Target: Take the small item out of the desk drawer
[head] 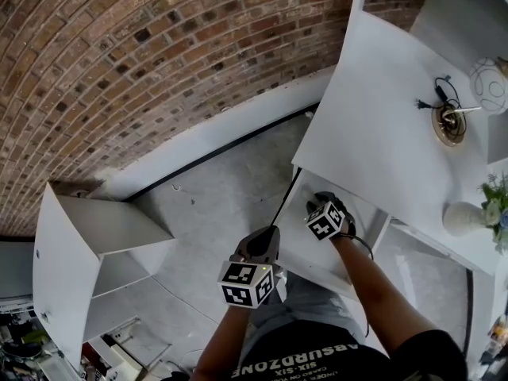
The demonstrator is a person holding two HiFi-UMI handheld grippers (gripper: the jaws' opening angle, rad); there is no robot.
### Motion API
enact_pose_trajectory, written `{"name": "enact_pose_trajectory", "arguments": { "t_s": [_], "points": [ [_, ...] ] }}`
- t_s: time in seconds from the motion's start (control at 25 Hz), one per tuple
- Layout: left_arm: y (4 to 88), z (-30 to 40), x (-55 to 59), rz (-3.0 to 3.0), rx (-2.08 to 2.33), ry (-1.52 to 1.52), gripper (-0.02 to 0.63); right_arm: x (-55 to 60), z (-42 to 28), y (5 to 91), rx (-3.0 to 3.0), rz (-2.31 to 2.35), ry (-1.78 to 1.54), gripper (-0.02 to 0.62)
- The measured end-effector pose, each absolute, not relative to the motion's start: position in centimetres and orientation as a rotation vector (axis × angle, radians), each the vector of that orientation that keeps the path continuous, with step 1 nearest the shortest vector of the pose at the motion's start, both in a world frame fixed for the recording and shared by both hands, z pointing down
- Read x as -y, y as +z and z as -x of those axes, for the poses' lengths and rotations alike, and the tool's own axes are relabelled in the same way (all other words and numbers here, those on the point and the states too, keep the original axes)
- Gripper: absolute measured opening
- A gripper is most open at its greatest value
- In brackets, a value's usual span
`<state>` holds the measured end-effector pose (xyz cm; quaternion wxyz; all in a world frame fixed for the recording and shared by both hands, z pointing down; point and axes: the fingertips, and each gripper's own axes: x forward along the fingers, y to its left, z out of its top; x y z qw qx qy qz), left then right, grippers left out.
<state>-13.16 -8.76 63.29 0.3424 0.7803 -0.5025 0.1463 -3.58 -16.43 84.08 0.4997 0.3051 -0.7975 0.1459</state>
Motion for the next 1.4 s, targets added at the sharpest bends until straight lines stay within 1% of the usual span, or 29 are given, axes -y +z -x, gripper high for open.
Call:
{"name": "enact_pose_trajectory", "arguments": {
  "t_s": [1.4],
  "points": [
    [56.4, 13.9, 7.1, -1.944, 1.326, 0.365, 0.005, 13.1, 4.3, 75.1, 1.952, -0.665, 0.4, 0.132]
  ]
}}
